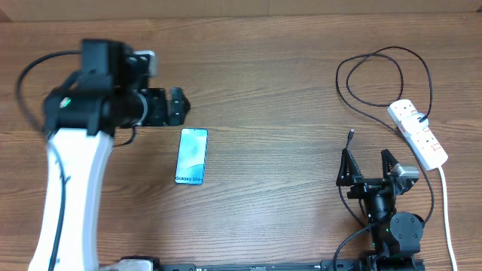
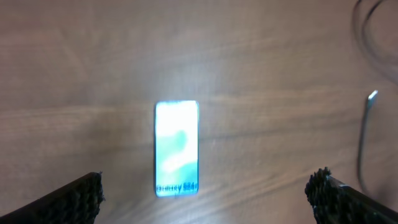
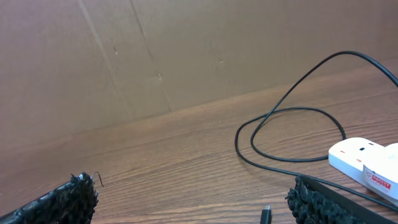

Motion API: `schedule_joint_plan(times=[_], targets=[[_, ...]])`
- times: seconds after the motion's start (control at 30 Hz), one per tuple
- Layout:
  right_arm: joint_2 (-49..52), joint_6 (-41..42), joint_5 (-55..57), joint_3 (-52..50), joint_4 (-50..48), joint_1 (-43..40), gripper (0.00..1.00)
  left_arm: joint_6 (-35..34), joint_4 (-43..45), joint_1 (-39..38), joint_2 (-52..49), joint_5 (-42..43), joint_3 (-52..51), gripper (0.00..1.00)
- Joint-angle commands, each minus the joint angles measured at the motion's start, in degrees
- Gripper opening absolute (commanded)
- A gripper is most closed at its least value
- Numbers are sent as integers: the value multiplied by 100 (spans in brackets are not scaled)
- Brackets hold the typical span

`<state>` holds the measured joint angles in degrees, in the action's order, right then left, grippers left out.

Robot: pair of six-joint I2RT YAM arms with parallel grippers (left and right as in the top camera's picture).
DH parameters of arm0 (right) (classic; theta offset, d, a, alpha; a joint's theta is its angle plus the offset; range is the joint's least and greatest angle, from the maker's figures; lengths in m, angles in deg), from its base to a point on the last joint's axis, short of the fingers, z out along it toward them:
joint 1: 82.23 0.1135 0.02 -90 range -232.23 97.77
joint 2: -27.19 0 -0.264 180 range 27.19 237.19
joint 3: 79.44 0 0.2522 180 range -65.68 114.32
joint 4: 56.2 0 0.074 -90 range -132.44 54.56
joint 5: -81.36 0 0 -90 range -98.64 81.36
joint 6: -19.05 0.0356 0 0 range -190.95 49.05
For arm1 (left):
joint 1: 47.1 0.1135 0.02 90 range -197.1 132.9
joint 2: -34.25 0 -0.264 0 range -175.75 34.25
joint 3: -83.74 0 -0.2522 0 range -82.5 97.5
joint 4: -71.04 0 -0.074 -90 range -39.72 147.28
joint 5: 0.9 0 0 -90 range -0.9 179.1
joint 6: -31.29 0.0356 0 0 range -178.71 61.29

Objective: Plug charger to phone and switch on socket
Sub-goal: 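Move the left gripper over the blue phone and lower it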

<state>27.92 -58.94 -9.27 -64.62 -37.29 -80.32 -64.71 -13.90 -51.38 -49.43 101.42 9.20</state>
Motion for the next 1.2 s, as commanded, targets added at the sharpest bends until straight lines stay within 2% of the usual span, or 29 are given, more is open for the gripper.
schedule_joint_plan(times=[0.0, 0.77, 0.97, 1.17], targets=[[-57, -9, 57, -61, -33, -22, 100, -20, -267, -280, -555, -402, 157, 100], [-57, -11, 57, -61, -33, -22, 100, -190, -960, -334, -2951, -433, 116, 100], [-57, -9, 57, -61, -33, -22, 100, -219, -946, -553, -2887, -595, -76, 100], [-57, -11, 57, -61, -33, -22, 100, -658, -667, -1292, -2398, -1016, -153, 100]])
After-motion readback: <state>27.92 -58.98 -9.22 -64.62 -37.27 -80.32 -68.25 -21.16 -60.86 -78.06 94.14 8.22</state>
